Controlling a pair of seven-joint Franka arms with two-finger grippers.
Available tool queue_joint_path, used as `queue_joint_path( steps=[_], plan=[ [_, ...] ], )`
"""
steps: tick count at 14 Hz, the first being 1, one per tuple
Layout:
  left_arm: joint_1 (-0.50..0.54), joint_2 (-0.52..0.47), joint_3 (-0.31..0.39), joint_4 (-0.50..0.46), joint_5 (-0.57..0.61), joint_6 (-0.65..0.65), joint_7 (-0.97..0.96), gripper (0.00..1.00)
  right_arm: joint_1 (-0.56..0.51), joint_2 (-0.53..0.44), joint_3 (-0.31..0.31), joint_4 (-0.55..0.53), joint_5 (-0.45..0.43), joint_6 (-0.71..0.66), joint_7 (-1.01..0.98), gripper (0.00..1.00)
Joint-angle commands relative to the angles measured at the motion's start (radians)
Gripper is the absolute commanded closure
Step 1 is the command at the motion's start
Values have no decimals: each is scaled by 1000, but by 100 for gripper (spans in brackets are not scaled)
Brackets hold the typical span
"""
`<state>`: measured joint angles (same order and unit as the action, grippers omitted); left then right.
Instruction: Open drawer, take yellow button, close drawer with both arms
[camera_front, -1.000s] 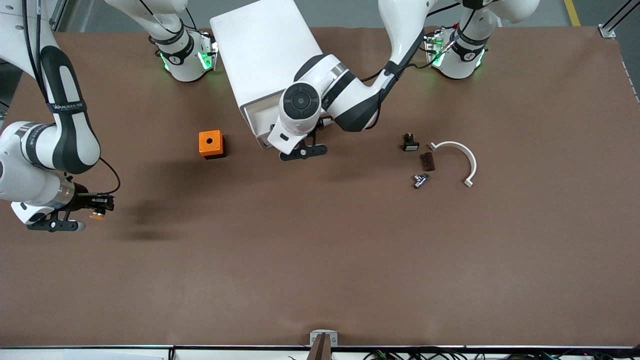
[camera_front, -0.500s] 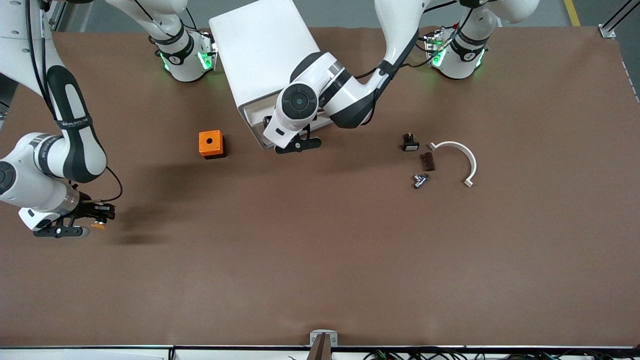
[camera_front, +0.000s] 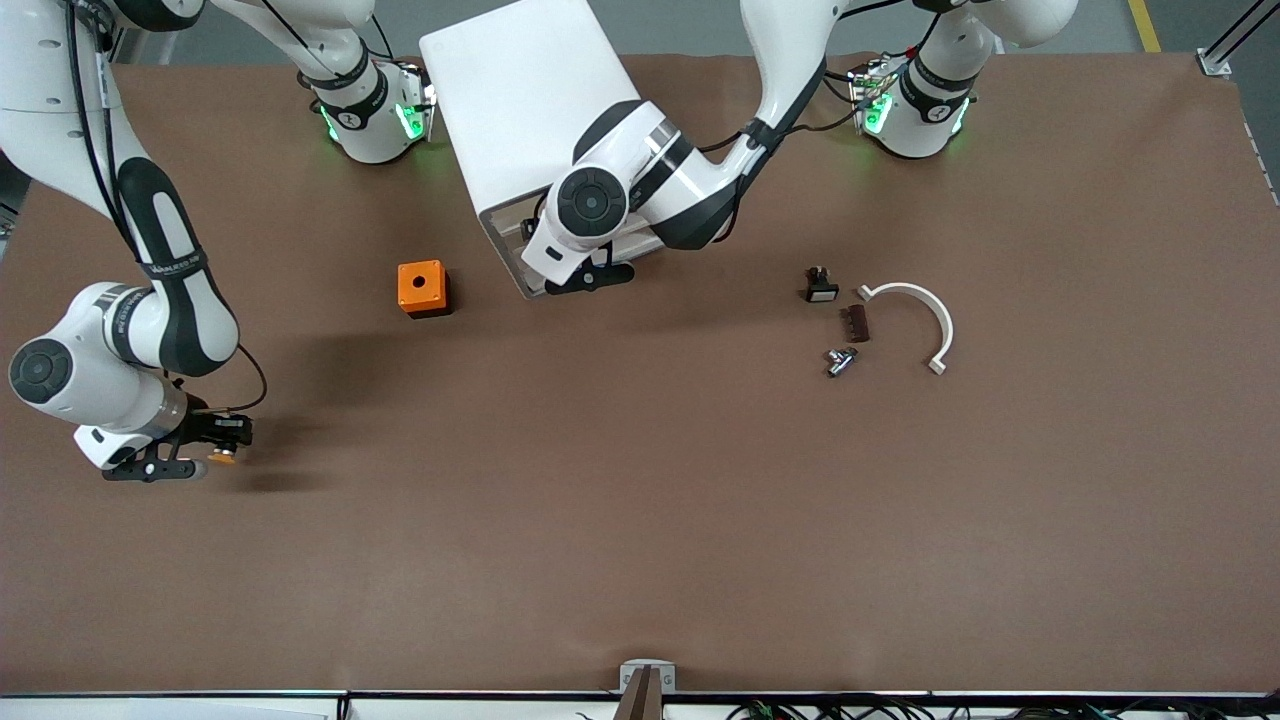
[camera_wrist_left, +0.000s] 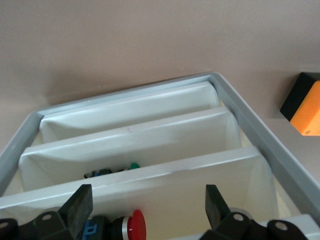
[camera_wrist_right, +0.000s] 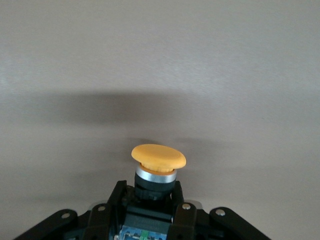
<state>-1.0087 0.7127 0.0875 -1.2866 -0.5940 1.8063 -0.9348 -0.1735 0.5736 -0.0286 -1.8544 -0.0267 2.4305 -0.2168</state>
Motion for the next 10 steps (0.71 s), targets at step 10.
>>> queue_joint_path(
  steps=[10],
  plan=[
    [2, -38, 20, -42, -44, 2, 8, 1, 71, 35, 4, 6, 10, 33, 134, 100]
  ],
)
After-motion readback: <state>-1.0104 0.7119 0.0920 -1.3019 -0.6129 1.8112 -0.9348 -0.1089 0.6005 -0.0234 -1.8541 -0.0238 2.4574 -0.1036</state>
